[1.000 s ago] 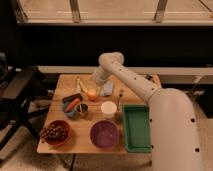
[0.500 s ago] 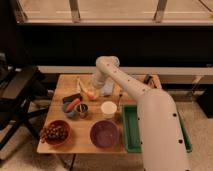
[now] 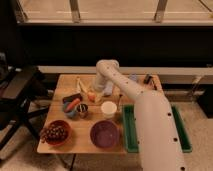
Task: Place apple in purple bowl
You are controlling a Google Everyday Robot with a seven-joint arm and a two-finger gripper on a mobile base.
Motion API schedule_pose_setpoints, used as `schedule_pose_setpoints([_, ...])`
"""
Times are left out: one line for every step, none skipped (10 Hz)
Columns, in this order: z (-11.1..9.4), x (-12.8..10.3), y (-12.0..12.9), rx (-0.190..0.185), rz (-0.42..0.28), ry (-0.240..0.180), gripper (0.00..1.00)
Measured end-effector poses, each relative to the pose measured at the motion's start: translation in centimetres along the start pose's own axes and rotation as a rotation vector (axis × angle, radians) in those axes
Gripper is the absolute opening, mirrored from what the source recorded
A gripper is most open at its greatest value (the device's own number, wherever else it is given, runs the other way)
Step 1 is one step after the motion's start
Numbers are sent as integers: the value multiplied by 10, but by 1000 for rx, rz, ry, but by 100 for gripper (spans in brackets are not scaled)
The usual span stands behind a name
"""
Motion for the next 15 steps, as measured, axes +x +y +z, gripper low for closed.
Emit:
schedule_pose_setpoints([-1,-1,1,9,11,-10,43])
schedule_pose_setpoints([-10,0,2,30,24,-13,33])
schedule_pose_setpoints([-19,0,3,51,34,-13,23])
schedule_pose_setpoints([-27,0,3,71,39,-12,15])
schedule_pose_setpoints([-40,-6,0,102,37,-11,4])
schedule_pose_setpoints([-54,-11,-3,125,36,-12,0])
schedule_pose_setpoints([-68,-16,-4,143,35,-22,0])
schedule_pose_setpoints([-85,-23,-5,158,28,-35,0])
schedule_pose_setpoints([-108,-40,-3,174,10,-53,0])
schedule_pose_setpoints([-127,-56,3,187,0,-67,0])
schedule_pose_setpoints([-143,-73,15,199,0,-76,0])
schedule_pose_setpoints([-156,-93,34,205,11,-78,0])
schedule_pose_setpoints([-164,-107,49,206,21,-79,0])
schedule_pose_setpoints([-170,-122,64,208,37,-82,0])
schedule_pose_setpoints([-181,-139,88,207,81,-84,0])
